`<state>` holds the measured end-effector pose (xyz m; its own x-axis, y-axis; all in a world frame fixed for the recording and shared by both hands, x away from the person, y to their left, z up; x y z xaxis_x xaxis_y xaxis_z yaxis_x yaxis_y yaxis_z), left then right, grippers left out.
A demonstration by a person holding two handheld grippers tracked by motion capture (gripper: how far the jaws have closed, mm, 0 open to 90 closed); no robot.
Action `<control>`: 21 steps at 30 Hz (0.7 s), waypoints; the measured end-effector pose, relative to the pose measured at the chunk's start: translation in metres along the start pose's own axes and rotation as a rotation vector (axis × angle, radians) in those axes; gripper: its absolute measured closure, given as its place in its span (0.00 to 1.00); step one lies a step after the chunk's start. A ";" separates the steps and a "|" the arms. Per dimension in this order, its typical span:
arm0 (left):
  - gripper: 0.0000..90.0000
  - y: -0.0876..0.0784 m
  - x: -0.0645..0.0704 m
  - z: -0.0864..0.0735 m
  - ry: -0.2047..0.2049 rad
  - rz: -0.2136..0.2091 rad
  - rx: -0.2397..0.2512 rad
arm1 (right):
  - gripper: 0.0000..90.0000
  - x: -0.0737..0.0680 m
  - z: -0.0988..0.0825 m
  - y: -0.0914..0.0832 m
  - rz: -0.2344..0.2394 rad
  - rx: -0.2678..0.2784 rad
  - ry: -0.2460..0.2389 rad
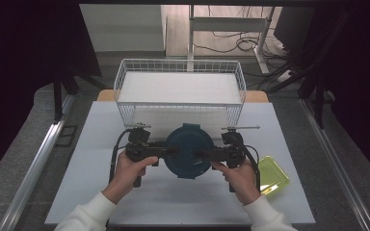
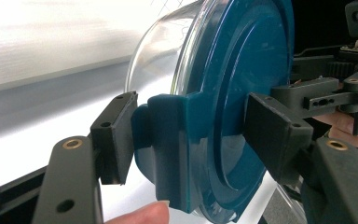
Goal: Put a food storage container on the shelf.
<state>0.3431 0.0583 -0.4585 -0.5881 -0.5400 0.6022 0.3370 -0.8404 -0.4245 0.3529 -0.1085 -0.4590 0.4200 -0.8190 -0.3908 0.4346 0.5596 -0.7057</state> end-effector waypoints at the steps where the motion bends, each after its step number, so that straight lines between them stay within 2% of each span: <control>1: 0.41 -0.001 0.000 0.001 0.000 0.000 0.000 | 0.24 0.000 0.001 -0.001 -0.001 0.002 -0.002; 21: 0.41 -0.014 0.009 0.028 0.031 0.008 0.032 | 0.24 -0.012 0.025 -0.012 -0.001 0.038 -0.023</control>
Point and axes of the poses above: each handheld gripper's, and its own axes: y roughly forward along the jaws, z roughly out of its top, x roughly to its right, the point moved 8 cm from there along y, roughly forward along the jaws, and after that the axes turned 8 degrees about -z, right-handed, at the moved point
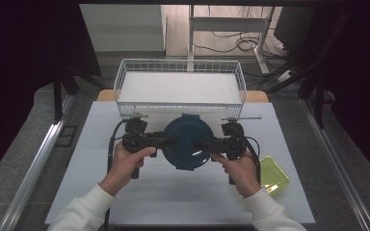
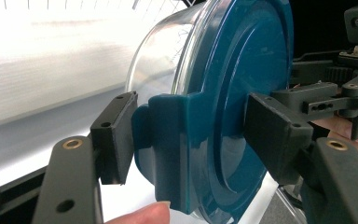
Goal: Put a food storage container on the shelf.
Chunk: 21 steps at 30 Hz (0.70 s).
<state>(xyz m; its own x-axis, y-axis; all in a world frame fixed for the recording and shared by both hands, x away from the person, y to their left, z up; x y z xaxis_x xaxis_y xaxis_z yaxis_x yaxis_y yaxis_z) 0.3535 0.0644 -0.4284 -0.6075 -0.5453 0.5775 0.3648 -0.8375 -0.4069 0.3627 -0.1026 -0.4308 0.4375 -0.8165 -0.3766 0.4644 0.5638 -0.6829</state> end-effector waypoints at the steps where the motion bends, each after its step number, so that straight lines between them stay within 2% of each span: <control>1: 0.41 -0.001 0.001 0.001 0.002 0.000 0.002 | 0.25 -0.001 0.001 0.000 0.002 0.002 -0.001; 21: 0.41 -0.011 0.007 0.032 0.025 0.004 0.036 | 0.25 -0.009 0.032 -0.012 0.002 0.030 -0.021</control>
Point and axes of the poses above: each handheld gripper's, and its own axes: y roughly forward along the jaws, z roughly out of its top, x roughly to its right, the point moved 8 cm from there along y, roughly forward along the jaws, and after that the axes turned 8 degrees about -z, right-handed, at the moved point
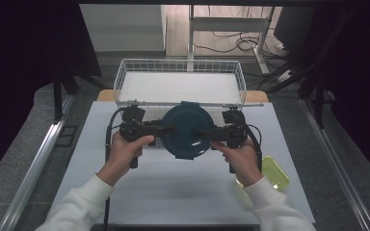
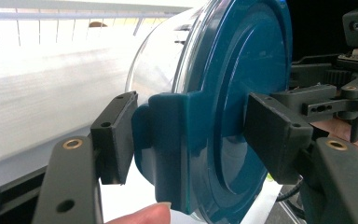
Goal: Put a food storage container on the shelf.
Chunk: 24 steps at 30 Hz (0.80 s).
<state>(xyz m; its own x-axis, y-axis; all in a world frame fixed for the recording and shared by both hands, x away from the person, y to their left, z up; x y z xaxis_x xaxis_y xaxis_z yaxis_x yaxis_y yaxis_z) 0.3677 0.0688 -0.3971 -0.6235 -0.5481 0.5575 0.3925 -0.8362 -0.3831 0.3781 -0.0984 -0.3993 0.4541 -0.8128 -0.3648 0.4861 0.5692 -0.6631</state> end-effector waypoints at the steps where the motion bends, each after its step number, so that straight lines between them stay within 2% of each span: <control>1: 0.41 0.000 0.000 0.002 0.002 0.000 0.003 | 0.25 0.000 0.002 -0.001 0.001 0.001 0.001; 16: 0.41 -0.006 0.003 0.029 0.029 0.013 0.015 | 0.25 -0.003 0.026 -0.006 0.019 0.020 0.004; 24: 0.41 -0.007 0.002 0.038 0.029 0.005 0.020 | 0.25 -0.004 0.037 -0.008 0.006 0.028 -0.012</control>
Point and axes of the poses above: each handheld gripper's, and its own axes: y roughly forward along the jaws, z roughly out of its top, x roughly to its right, the point moved 8 cm from there along y, roughly forward along the jaws, and after that the axes turned 8 degrees about -z, right-handed, at the moved point
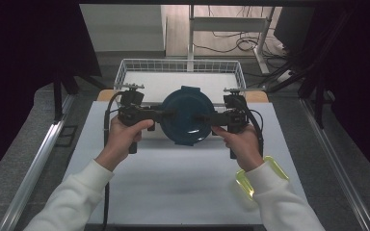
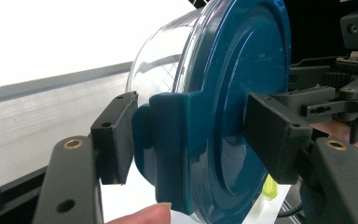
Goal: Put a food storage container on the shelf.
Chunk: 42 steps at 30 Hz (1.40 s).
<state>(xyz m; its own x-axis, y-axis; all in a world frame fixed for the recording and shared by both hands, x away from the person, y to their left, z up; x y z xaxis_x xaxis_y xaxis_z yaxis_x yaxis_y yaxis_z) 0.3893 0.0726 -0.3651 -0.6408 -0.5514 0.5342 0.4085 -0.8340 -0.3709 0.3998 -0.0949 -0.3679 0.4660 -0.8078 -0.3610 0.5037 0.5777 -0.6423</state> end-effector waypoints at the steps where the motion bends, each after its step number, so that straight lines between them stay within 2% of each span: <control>1: 0.41 0.000 0.000 0.001 0.000 -0.002 0.002 | 0.25 0.000 0.001 0.000 -0.001 0.000 0.000; 29: 0.41 0.002 -0.009 0.030 -0.001 -0.009 -0.005 | 0.25 0.003 0.030 0.002 -0.011 0.011 -0.012; 42: 0.41 0.002 -0.017 0.059 -0.004 -0.003 0.008 | 0.25 0.005 0.060 0.005 -0.002 0.017 -0.018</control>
<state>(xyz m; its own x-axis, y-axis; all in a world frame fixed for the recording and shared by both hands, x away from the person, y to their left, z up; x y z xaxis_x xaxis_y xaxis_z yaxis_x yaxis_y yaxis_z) 0.4392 0.0792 -0.3301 -0.6393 -0.5493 0.5381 0.4122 -0.8355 -0.3633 0.4483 -0.0893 -0.3322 0.4780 -0.8067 -0.3474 0.5170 0.5782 -0.6312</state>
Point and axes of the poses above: each handheld gripper's, and its own axes: y roughly forward along the jaws, z roughly out of its top, x roughly to its right, the point moved 8 cm from there along y, roughly forward along the jaws, and after that the axes turned 8 degrees about -z, right-handed, at the moved point
